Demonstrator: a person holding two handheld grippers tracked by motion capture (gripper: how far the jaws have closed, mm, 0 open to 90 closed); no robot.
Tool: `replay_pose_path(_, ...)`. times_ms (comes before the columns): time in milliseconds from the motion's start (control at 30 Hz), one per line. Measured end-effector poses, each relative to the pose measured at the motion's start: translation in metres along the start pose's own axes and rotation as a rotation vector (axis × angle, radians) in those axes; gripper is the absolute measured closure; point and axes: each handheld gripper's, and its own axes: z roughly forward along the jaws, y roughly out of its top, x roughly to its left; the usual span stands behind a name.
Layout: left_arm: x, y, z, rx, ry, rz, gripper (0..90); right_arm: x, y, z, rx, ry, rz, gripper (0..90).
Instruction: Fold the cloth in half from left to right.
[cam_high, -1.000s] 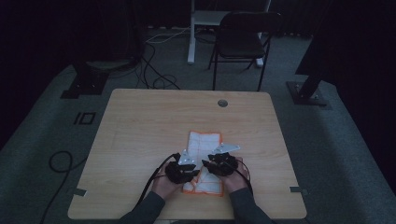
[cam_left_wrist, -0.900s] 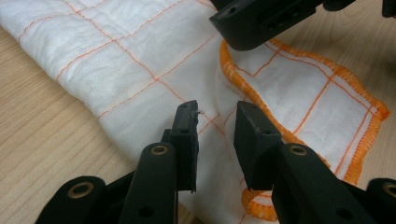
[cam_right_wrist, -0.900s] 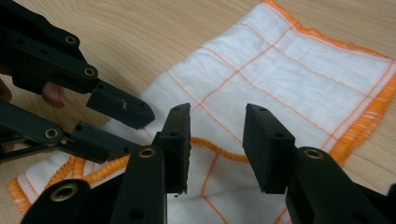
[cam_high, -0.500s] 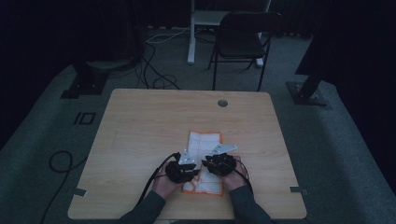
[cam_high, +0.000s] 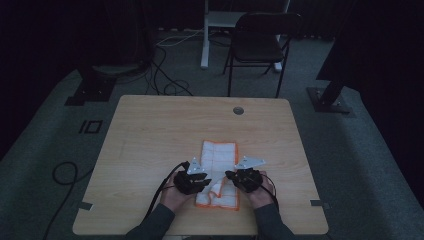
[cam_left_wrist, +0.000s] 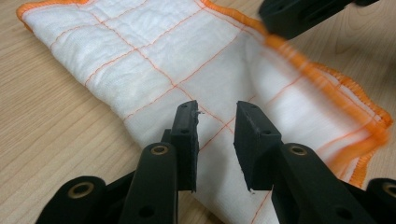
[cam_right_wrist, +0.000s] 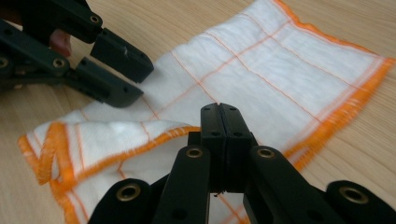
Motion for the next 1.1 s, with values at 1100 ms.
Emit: replay_pose_path(1100, -0.005, 0.000, 0.004, 0.008, -0.005, 0.014, 70.2, 0.004, -0.047, -0.020, 0.014, 0.115, 0.182, 54.6)
